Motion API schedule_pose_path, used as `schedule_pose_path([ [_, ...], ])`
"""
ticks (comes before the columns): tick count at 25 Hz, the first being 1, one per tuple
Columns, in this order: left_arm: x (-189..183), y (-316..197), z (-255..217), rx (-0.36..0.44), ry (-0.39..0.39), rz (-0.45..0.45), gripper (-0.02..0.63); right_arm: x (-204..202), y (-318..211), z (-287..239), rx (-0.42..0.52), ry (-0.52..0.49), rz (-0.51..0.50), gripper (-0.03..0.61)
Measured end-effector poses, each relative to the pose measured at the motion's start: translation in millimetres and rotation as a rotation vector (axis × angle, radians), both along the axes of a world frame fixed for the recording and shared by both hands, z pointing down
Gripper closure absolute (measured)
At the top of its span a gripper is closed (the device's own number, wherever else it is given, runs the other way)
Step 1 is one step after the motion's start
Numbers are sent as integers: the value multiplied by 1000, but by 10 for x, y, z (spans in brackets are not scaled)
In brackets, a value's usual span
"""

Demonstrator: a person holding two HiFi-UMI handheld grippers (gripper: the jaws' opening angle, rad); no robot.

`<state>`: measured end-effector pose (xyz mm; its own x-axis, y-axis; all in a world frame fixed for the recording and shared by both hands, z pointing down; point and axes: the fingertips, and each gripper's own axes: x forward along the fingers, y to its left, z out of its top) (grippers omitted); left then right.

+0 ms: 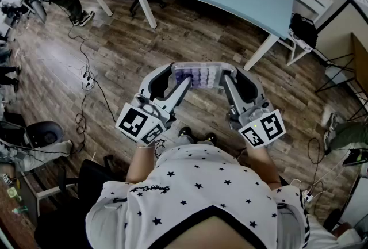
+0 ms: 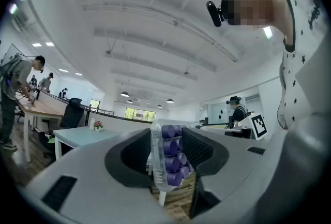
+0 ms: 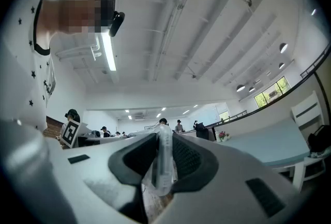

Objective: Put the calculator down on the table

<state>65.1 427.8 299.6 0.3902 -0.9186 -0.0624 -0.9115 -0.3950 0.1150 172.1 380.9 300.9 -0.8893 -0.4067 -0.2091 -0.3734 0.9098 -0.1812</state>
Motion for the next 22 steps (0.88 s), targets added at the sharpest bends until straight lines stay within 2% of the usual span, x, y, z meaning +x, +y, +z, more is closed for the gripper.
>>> schedule_pose_path([
  [13, 122, -35, -21, 6, 10, -3, 417, 129, -25, -20, 8, -19, -6, 488],
  [22, 320, -138, 0, 1, -1, 9, 419, 335, -122, 30, -33, -36, 10, 488],
])
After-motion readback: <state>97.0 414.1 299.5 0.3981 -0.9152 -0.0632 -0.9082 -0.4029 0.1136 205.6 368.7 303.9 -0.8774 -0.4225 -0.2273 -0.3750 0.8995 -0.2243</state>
